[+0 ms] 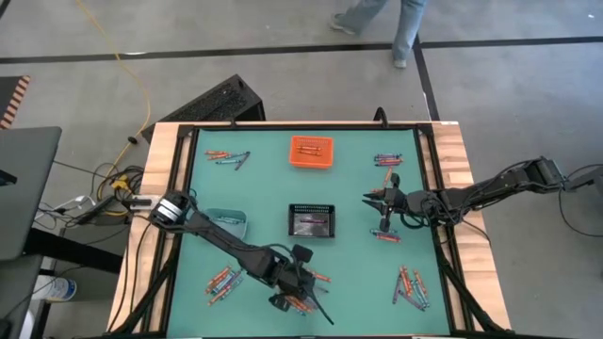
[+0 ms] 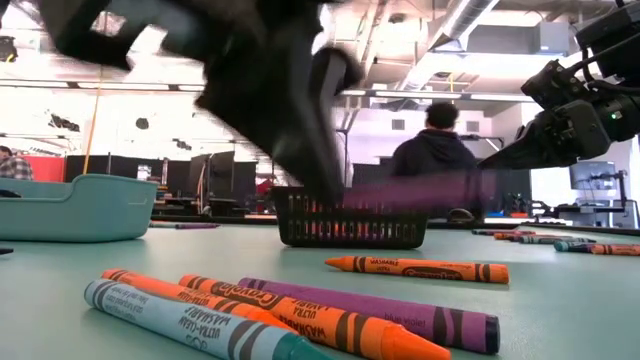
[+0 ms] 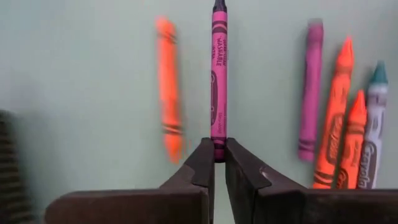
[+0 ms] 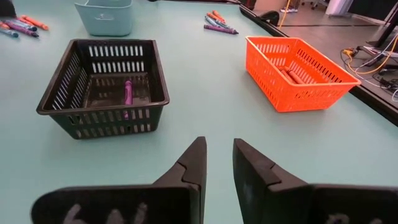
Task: Sort crayons
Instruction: Put the violet crayon into the black bin
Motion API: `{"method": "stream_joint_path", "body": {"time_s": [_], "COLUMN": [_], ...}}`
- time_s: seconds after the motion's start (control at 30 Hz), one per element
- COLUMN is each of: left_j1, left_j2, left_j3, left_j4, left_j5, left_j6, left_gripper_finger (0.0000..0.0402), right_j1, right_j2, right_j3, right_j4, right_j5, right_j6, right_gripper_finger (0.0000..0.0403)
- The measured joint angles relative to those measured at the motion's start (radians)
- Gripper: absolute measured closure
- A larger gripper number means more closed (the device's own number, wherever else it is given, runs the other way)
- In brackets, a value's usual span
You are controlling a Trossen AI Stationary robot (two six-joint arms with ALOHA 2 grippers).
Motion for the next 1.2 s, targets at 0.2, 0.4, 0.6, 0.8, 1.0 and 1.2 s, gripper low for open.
{"method": "stream_joint_path", "body": {"time_s": [0.2,0.4,0.6,0.8,1.0,1.2], "left_j1": [0.051,0.156,0.293,0.357,0.359,0.356], "left_j2": [-0.097,-0.146,-0.128,-0.126,-0.126,-0.126], "left_j3": [0.0,0.002,0.002,0.002,0.001,0.001], "left_j4": [0.001,-0.045,-0.104,-0.165,-0.192,-0.196], "left_j5": [-0.093,-0.166,-0.144,-0.054,-0.049,-0.049], "left_j6": [0.061,0.087,0.042,0.013,0.003,-0.032], "left_gripper_finger": [0.0391,0.0391,0.0391,0.0391,0.0391,0.0378], "right_j1": [0.0,0.0,0.0,0.0,0.0,0.0], "right_j2": [0.0,0.0,0.0,0.0,0.0,0.0], "right_j3": [0.0,0.0,0.0,0.0,0.0,0.0], "right_j4": [0.0,0.0,0.0,-0.002,-0.005,-0.005], "right_j5": [0.0,0.0,0.0,0.0,0.0,0.0], "right_j6": [0.0,0.0,0.0,-0.006,-0.008,-0.008], "right_gripper_finger": [0.0329,0.0329,0.0329,0.0329,0.0329,0.0329]}}
